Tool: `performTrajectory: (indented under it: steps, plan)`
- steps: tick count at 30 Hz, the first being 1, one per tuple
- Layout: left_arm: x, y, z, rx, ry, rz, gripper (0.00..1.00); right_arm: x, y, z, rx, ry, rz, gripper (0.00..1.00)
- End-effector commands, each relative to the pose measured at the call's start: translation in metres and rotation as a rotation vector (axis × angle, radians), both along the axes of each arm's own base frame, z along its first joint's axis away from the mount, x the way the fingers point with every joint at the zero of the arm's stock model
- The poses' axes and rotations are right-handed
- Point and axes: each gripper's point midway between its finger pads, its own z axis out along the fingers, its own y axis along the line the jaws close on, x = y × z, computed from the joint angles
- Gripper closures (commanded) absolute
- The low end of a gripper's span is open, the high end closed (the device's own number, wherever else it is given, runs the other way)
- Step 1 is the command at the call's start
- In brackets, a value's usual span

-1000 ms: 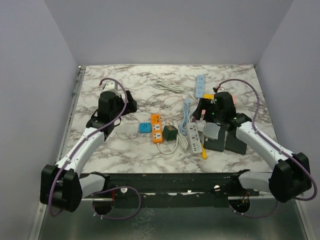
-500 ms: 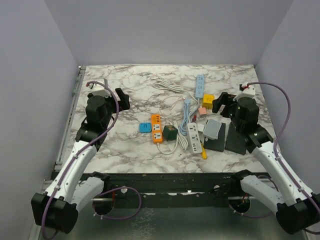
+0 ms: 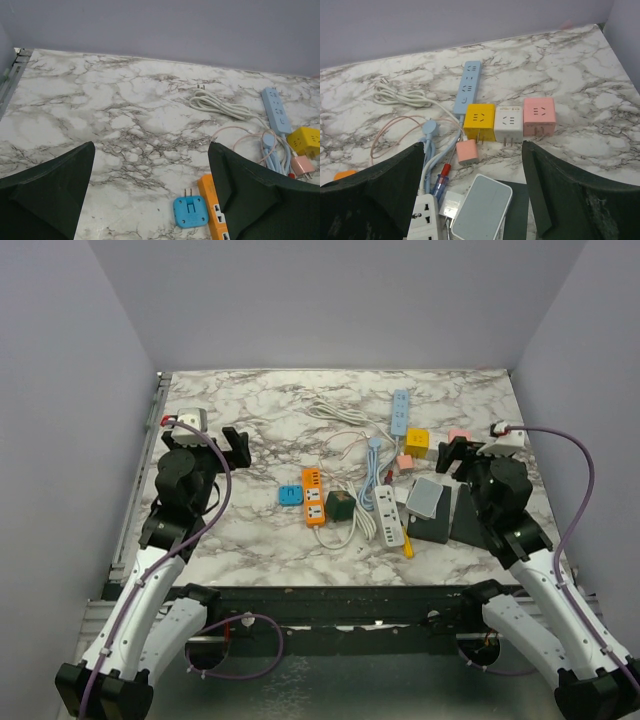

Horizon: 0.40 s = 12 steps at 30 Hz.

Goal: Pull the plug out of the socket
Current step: Reset both arms

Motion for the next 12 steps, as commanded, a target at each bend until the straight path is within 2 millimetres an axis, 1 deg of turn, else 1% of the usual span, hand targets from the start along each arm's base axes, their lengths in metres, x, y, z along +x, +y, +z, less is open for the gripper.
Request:
performTrajectory:
  steps: [1,12]
  plan:
    - [0.0018,0.0100,-0.0076,0.039,0.012,0.044,0.01,0.0009,-0.0090,0.0036,-0.026,-0.025,-0.040,0.17]
    - [0.0012,0.0117,-0.0082,0.039,0.014,0.053,0.01,0.0022,-0.0087,0.0050,-0.023,-0.023,-0.041,0.17]
